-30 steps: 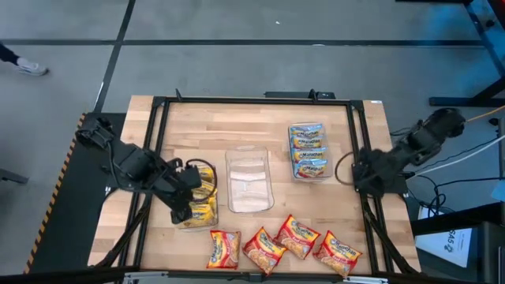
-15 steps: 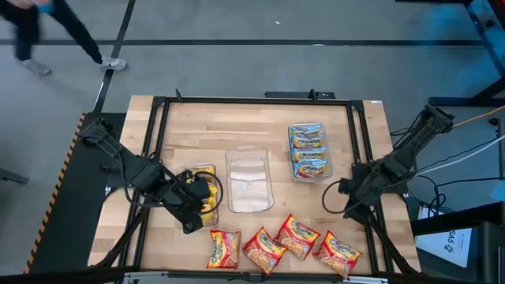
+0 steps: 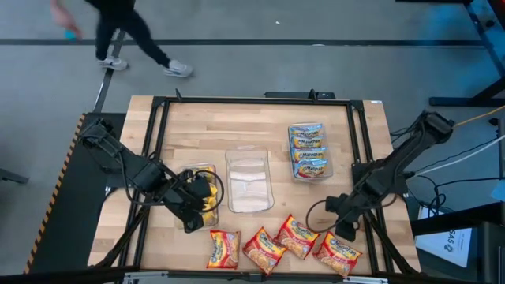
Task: Sort Maruchan noodles
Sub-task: Put the noodle pack into the middle transparent bin
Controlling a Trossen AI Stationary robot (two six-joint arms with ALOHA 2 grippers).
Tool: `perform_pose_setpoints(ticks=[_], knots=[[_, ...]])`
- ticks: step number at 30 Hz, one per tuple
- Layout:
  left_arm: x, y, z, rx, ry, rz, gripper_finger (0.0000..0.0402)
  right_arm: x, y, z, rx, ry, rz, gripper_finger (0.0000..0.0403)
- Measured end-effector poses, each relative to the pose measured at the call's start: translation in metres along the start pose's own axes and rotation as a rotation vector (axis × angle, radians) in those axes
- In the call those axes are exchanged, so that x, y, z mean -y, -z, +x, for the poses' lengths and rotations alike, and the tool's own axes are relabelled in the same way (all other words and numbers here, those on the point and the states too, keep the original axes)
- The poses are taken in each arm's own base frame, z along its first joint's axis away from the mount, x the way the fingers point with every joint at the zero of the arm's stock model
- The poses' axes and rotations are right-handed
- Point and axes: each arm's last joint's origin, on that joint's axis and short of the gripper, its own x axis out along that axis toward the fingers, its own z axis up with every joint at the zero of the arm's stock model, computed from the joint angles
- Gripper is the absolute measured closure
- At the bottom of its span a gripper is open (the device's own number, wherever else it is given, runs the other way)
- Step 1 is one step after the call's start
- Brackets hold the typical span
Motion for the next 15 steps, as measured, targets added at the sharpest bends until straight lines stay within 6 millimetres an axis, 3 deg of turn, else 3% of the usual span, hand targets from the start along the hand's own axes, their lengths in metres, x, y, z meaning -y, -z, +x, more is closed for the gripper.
perform_pose_setpoints(ticks=[9,15], knots=[[-0.001,0.000,0.000,-0.004,-0.005,0.002,0.0351,-0.012,-0.009,0.026,-0.021,-0.077,-0.016,0.0246],[0.000,0.002,0.000,-0.007,-0.007,0.007,0.0351,-0.008,-0.010,0.035,-0.037,-0.025,0.032,0.0247]])
